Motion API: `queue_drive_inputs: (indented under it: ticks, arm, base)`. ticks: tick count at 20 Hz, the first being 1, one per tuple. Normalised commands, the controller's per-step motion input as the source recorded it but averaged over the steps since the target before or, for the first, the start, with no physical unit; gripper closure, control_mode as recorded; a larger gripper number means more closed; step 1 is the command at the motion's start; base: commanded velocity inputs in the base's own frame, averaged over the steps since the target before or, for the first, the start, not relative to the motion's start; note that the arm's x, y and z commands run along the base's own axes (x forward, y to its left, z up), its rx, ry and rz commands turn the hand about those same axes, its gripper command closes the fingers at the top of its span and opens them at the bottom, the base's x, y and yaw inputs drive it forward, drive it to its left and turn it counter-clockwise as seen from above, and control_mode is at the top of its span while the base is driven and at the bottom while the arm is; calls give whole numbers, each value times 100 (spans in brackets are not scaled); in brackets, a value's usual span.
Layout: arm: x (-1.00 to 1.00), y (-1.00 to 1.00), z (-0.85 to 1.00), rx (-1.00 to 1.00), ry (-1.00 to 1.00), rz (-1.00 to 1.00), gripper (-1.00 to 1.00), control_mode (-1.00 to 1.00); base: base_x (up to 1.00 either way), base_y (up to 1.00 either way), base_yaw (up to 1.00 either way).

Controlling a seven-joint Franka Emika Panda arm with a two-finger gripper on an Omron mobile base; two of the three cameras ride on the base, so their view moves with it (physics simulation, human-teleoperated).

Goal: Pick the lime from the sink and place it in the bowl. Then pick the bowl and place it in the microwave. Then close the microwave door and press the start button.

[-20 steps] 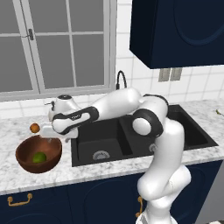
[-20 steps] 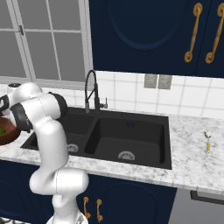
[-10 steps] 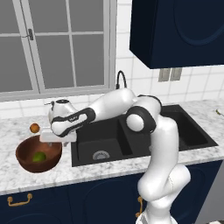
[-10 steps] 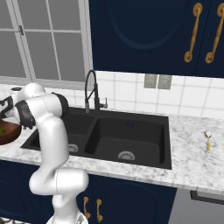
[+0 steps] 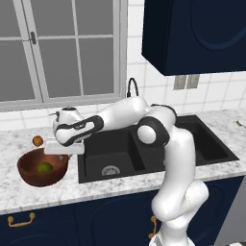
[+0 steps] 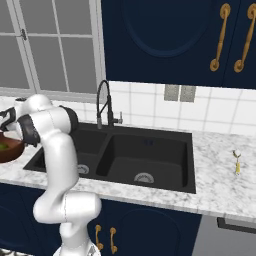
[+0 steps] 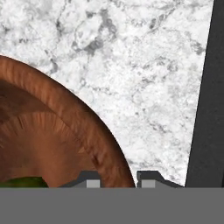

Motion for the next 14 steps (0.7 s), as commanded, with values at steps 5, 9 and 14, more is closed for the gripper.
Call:
queue_drive_inputs:
  ticks: [5, 9, 14]
  arm:
    - [-71, -56, 21, 5, -2, -14, 100, -100]
    - [-48, -69, 43, 8, -4, -23, 100, -100]
    - [-36, -73, 45, 6, 0, -28, 100, -100]
  base:
    - [0, 0, 0]
    - [0, 0, 0]
    - [0, 0, 0]
